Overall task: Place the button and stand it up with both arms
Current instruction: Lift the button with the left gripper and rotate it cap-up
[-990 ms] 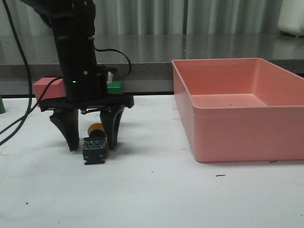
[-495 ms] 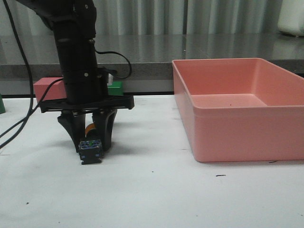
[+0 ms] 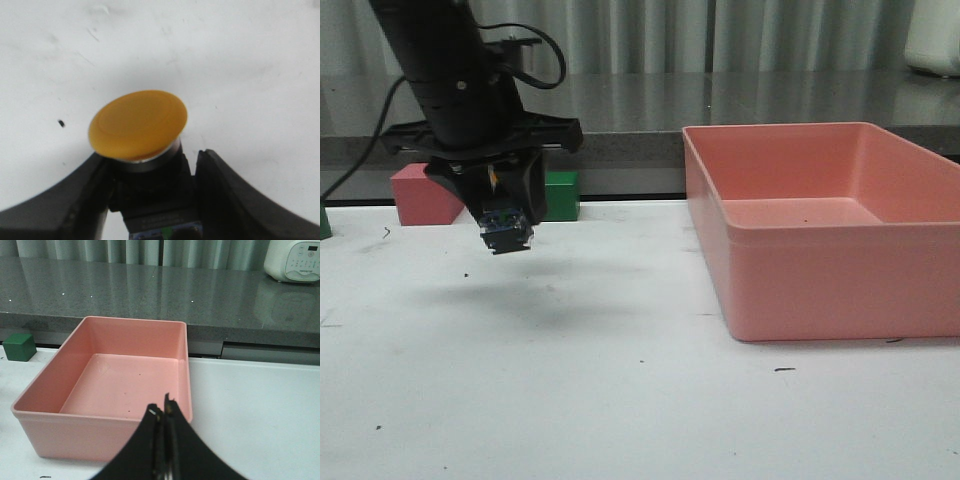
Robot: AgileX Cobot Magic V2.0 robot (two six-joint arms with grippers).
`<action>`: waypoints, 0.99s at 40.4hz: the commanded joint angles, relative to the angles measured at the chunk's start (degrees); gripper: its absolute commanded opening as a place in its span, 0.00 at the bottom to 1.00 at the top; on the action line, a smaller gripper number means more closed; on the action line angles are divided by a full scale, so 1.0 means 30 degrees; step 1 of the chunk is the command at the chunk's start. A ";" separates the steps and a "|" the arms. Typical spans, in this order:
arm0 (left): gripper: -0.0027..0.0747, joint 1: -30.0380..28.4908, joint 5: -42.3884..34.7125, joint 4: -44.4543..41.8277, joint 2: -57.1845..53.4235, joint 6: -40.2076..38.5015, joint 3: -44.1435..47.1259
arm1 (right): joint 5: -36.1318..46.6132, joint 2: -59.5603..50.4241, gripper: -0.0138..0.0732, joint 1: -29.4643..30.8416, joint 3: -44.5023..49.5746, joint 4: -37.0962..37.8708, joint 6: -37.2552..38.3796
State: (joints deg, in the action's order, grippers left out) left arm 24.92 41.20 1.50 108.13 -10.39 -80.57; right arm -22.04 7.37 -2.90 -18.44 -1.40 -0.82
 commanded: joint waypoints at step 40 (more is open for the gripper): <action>0.19 -0.0362 -2.4430 -0.3284 -0.1752 0.4041 1.2453 | 0.1624 0.0209 0.08 0.0101 -0.0480 0.0224 -0.0131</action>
State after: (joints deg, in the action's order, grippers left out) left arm 24.04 -26.74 -8.78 104.76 1.35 -42.25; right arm -22.04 7.37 -2.90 -18.44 -1.40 -0.82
